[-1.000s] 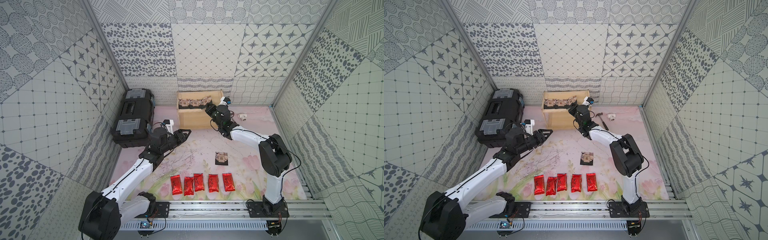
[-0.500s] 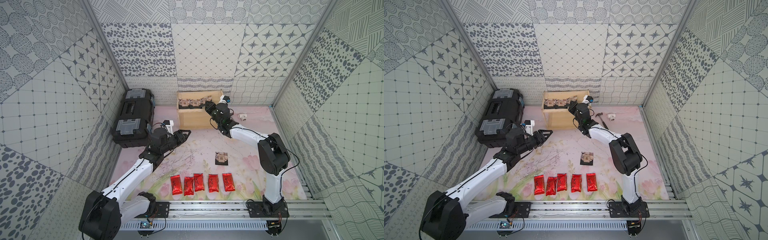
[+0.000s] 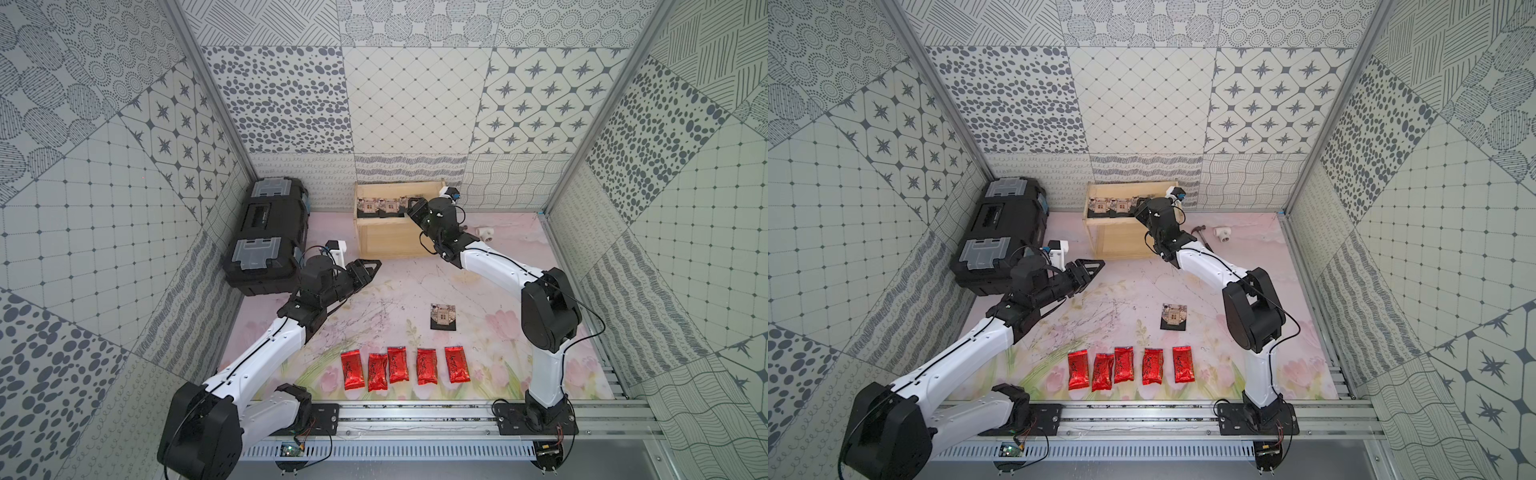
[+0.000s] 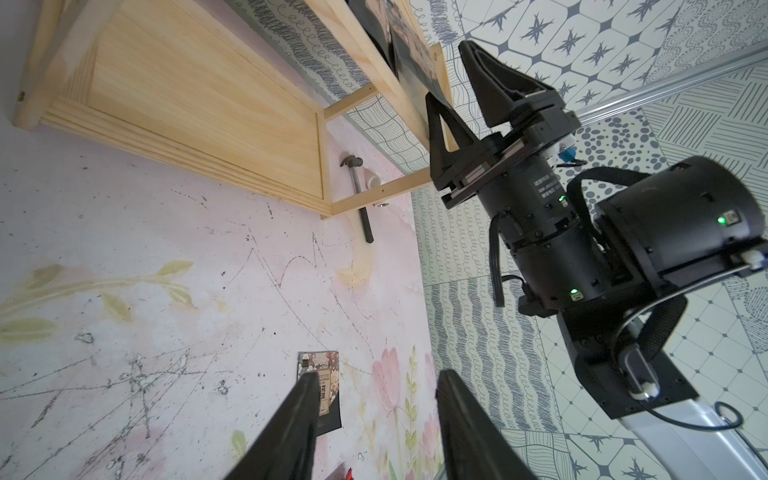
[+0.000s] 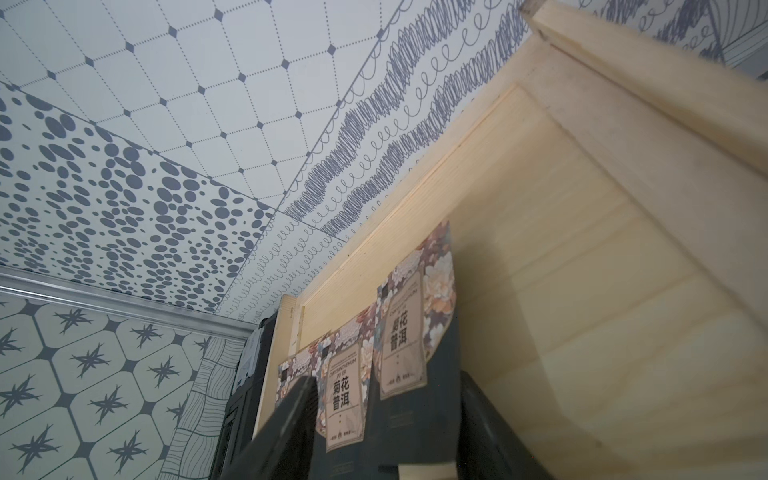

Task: Place the tea bags on the shelf by color
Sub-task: Place the tea bag on the shelf.

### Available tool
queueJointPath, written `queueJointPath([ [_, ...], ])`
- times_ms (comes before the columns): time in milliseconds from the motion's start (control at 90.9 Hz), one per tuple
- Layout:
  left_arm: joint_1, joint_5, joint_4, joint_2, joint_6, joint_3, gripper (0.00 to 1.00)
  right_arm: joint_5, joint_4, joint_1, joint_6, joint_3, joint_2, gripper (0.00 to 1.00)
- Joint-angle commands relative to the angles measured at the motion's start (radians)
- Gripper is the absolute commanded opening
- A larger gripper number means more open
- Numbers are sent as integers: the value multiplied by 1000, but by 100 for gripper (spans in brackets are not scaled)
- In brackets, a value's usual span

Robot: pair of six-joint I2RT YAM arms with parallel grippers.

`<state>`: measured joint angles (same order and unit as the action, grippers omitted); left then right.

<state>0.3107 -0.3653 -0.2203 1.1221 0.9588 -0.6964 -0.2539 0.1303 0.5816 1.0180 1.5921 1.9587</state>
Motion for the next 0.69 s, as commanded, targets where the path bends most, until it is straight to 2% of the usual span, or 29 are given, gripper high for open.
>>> queueJointPath([
  [0,-12,-32,-57,-8,0,-11,51,-19,-147,-4,12,18,-21,59],
  [462,-12,-23,-41,-13,-11,-13,51,8,-366,-7,19,155,-17,71],
  [682,-12,-20,-46,-19,-12,-2,51,23,-447,-8,-4,221,-4,73],
])
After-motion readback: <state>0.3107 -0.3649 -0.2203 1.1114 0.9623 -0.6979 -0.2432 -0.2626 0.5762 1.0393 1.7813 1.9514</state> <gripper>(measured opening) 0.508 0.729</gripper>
